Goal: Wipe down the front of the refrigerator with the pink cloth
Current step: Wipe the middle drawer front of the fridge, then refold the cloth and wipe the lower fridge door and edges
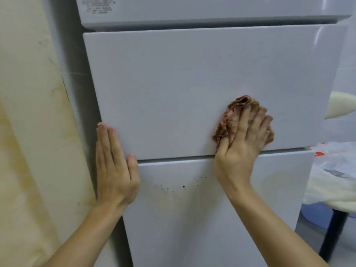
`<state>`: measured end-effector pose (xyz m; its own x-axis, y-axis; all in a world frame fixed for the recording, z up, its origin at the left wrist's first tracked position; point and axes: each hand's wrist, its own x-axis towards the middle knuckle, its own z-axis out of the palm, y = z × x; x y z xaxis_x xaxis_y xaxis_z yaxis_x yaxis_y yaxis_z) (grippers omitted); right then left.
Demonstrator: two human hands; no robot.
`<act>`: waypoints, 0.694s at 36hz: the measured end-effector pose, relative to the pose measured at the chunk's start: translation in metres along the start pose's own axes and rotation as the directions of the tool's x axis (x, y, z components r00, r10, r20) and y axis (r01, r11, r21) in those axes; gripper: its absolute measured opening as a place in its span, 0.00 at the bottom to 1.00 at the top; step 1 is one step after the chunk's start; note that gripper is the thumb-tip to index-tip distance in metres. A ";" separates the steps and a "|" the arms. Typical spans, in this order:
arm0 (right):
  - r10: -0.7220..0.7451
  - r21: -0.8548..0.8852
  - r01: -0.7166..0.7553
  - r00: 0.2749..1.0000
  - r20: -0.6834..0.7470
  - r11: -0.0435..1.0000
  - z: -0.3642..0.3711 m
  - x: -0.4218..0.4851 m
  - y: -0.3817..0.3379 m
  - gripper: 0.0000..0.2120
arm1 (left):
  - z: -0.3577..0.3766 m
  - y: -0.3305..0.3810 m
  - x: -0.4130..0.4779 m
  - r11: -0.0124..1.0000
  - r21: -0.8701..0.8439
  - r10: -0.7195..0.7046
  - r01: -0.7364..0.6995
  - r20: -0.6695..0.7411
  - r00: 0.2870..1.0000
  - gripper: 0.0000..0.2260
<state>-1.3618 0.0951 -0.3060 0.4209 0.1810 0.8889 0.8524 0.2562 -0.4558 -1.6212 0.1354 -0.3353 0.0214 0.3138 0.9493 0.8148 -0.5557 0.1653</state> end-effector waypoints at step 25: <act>-0.398 -0.008 0.428 0.847 0.351 0.904 0.071 -0.231 -0.060 0.27 | -0.011 -0.082 -0.078 0.987 0.094 -0.121 0.128 -0.076 0.990 0.29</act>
<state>-1.5321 0.1056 -0.4871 -0.0920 0.3848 0.9184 0.9531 0.3012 -0.0307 -1.6963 0.1484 -0.4205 -0.1213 0.3191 0.9399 0.8616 -0.4362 0.2593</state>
